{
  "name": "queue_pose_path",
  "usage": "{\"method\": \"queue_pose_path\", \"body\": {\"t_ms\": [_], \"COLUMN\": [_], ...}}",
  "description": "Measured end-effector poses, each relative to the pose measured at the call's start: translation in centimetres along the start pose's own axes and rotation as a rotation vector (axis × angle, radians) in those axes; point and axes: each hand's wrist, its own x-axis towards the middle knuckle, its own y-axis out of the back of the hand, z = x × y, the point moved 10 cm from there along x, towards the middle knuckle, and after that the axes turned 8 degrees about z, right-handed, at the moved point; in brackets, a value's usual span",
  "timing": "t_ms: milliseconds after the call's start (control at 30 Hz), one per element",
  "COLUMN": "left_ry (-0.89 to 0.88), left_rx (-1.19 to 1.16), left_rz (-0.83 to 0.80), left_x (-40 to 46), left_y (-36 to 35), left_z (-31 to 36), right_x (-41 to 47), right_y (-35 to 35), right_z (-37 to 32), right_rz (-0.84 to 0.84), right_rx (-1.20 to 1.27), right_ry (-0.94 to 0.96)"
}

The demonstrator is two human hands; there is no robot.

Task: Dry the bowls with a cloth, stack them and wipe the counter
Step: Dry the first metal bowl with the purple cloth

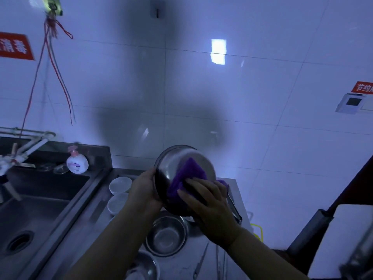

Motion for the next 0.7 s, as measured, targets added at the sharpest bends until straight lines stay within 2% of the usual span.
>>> {"method": "queue_pose_path", "body": {"t_ms": [133,367,433,533,700], "left_ry": [-0.03,-0.023,-0.022,0.048,0.129], "left_rx": [0.028,0.064,0.047,-0.005,-0.109], "left_rz": [0.063,0.122,0.106,0.094,0.158], "left_x": [0.8,2.1,2.4,2.9,3.8], "left_y": [2.9,8.3,9.4,11.1,15.0], "left_z": [1.3,2.9,3.2,3.3,3.3], "right_x": [1.1,3.0,3.8,4.8,3.5], "right_y": [-0.9,-8.2,-10.1,-12.8,-15.2], "right_z": [2.3,2.8,1.0,-3.7,-8.7], "right_rz": [-0.007,-0.192,-0.249,-0.323,-0.387], "right_rx": [0.046,0.205,0.137,0.082,0.103], "right_ry": [-0.218,-0.666,-0.616,-0.412,-0.23]}}
